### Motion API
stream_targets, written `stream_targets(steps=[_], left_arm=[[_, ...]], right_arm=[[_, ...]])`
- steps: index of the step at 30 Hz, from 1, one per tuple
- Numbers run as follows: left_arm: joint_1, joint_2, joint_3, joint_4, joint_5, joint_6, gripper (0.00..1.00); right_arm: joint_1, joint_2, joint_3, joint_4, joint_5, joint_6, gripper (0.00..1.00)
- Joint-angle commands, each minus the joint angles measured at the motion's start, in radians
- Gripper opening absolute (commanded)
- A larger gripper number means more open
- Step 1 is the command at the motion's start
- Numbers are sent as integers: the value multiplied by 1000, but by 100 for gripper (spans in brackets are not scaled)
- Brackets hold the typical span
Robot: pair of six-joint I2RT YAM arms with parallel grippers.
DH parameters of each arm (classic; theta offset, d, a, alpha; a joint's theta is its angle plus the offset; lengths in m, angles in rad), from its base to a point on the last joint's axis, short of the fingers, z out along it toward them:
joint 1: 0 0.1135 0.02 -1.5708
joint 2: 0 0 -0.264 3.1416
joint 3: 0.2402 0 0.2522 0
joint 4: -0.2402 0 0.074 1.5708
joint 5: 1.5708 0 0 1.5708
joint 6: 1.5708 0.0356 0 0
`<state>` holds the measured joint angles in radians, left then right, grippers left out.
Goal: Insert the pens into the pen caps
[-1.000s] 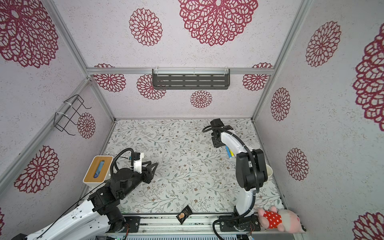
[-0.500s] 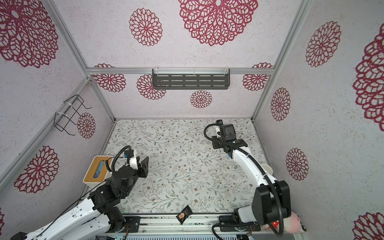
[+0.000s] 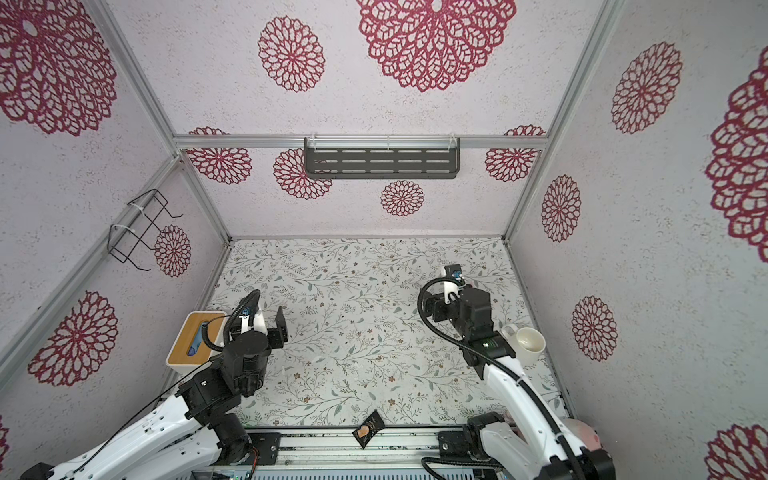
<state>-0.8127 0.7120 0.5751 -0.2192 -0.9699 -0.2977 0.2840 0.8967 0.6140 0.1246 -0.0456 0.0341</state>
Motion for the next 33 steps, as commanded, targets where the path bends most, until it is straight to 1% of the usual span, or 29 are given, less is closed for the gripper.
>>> stream_targets(steps=[1, 2, 4, 7, 8, 11, 12, 15, 17, 21, 23, 26, 28, 31, 33], left_arm=[[13, 12, 25, 36, -99, 49, 84], [18, 18, 21, 47, -104, 46, 100], [23, 28, 11, 76, -109, 46, 99], [27, 43, -8, 117, -81, 69, 99], [28, 48, -15, 129, -79, 72, 99], [31, 65, -27, 151, -20, 96, 99], [31, 74, -31, 155, -17, 97, 99], [37, 123, -46, 168, -81, 107, 99], [45, 153, -49, 160, -121, 111, 99], [70, 178, -72, 158, -152, 92, 99], [100, 177, -96, 165, -154, 69, 99], [147, 173, -127, 182, -176, 54, 99], [165, 157, -117, 127, -178, 15, 99], [182, 130, -139, 146, -211, 48, 99], [189, 115, -171, 189, -232, 76, 100]], right_arm=[[-3, -77, -32, 158, 54, -17, 92], [-2, -93, -47, 158, 74, -19, 92], [-3, -120, -78, 160, 121, -16, 92], [-2, -159, -121, 150, 182, -12, 92], [-3, -168, -132, 143, 207, -7, 98], [-2, -170, -178, 111, 268, 9, 99], [-2, -170, -207, 132, 280, 10, 99], [-2, -197, -307, 194, 347, 45, 99], [-2, -218, -356, 206, 382, 58, 99], [-2, -265, -420, 201, 454, 71, 99], [-3, -294, -456, 233, 499, 54, 99], [-2, -325, -511, 265, 521, 38, 99], [-2, -334, -535, 273, 529, 44, 99], [-2, -337, -570, 286, 533, 59, 99], [-3, -341, -575, 278, 536, 61, 99]])
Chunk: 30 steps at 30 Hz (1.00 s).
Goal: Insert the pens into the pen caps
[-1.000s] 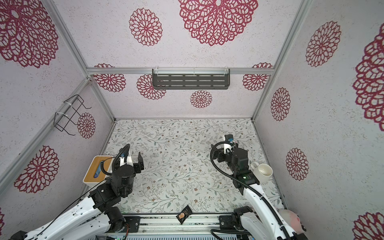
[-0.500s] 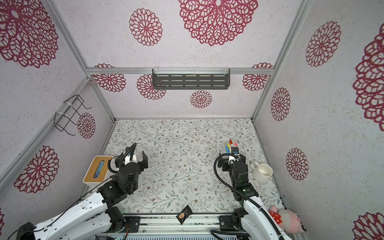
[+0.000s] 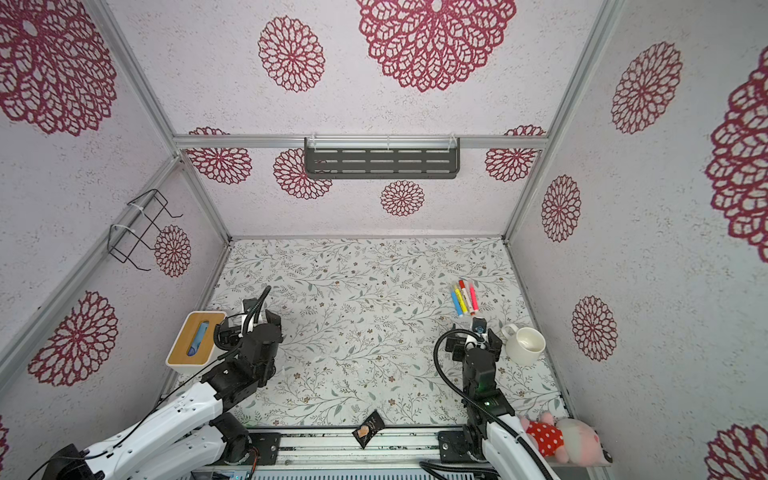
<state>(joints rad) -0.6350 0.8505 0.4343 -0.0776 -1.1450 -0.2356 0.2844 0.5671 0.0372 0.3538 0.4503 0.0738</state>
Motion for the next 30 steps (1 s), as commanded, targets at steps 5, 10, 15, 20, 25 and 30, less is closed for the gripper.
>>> stream_targets(steps=[5, 10, 15, 20, 25, 30], left_arm=[[26, -28, -107, 130, -80, 18, 100], [46, -15, -171, 177, -73, -14, 100], [78, -48, -183, 189, -22, -13, 99], [104, -41, -197, 251, -8, 5, 99], [127, -52, -223, 334, -29, 13, 99], [168, -92, -265, 414, -11, 18, 99]], right_arm=[[-2, -13, 2, 45, 47, 27, 99], [-3, 11, 9, 53, 44, 26, 99], [-2, 47, 20, 58, 64, 35, 99], [-5, 113, 43, 68, 113, 55, 99], [-13, 177, 59, 98, 127, 59, 99], [-26, 179, 12, 244, 124, 27, 99]])
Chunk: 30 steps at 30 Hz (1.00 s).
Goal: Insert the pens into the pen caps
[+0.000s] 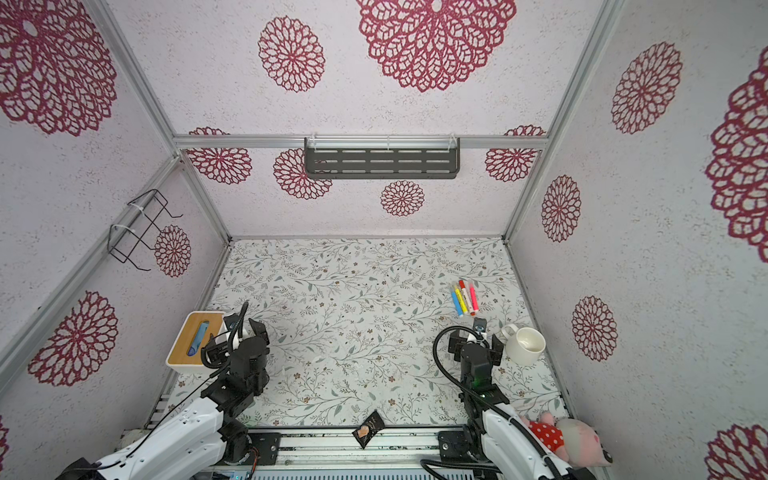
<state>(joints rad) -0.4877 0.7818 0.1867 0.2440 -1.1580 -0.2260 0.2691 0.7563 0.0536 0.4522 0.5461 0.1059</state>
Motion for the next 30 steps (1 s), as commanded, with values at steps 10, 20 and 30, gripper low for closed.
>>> stream_targets(steps=[10, 20, 30], left_arm=[[116, -77, -99, 252, 79, -4, 99], [220, 9, -107, 362, 209, -27, 99], [274, 210, -66, 531, 288, 10, 99]], right_arm=[[-98, -134, -191, 451, 63, 45, 99], [-159, 36, -191, 627, -21, 52, 99], [-171, 468, -134, 1022, -40, 26, 99]])
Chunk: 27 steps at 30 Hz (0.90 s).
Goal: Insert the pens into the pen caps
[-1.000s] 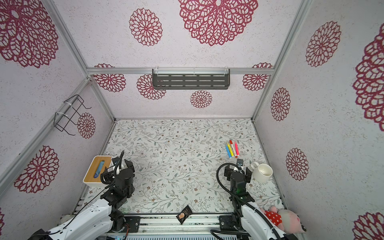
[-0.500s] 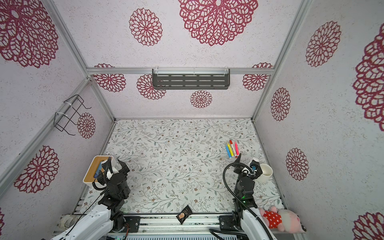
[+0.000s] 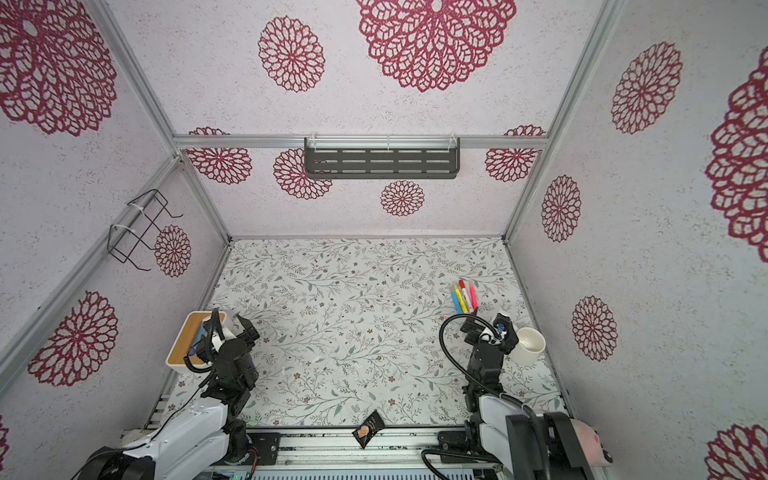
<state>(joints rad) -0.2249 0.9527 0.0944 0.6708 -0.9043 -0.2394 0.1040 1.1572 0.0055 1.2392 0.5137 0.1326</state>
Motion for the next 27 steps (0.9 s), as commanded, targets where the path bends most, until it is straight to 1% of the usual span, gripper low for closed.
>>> stream_targets(steps=[1, 3, 5, 12, 14, 16, 17, 18, 22, 25, 27], left_arm=[[12, 67, 28, 135, 36, 37, 99], [16, 114, 30, 205, 36, 68, 99], [19, 166, 30, 279, 34, 101, 99], [22, 319, 17, 516, 65, 171, 99], [31, 376, 10, 611, 65, 179, 99], [39, 461, -4, 749, 56, 181, 99], [41, 464, 17, 730, 35, 193, 99], [41, 464, 22, 717, 48, 197, 99], [46, 459, -5, 748, 77, 187, 99], [52, 467, 0, 750, 87, 193, 99], [54, 476, 7, 750, 97, 203, 99]], right_arm=[[-8, 110, -88, 303, -8, -6, 99], [-7, 166, -104, 397, -14, -33, 99], [-8, 183, -117, 440, 13, -24, 99], [-10, 199, -108, 442, 14, -36, 99], [-12, 250, -80, 448, 43, -40, 99], [-12, 325, -37, 449, 34, -52, 99], [-12, 355, -14, 450, 18, -76, 99], [-9, 362, -9, 445, -45, -97, 99], [0, 374, -6, 450, -63, -117, 99], [4, 430, 23, 450, -132, -151, 99], [42, 452, 44, 443, -126, -204, 99]])
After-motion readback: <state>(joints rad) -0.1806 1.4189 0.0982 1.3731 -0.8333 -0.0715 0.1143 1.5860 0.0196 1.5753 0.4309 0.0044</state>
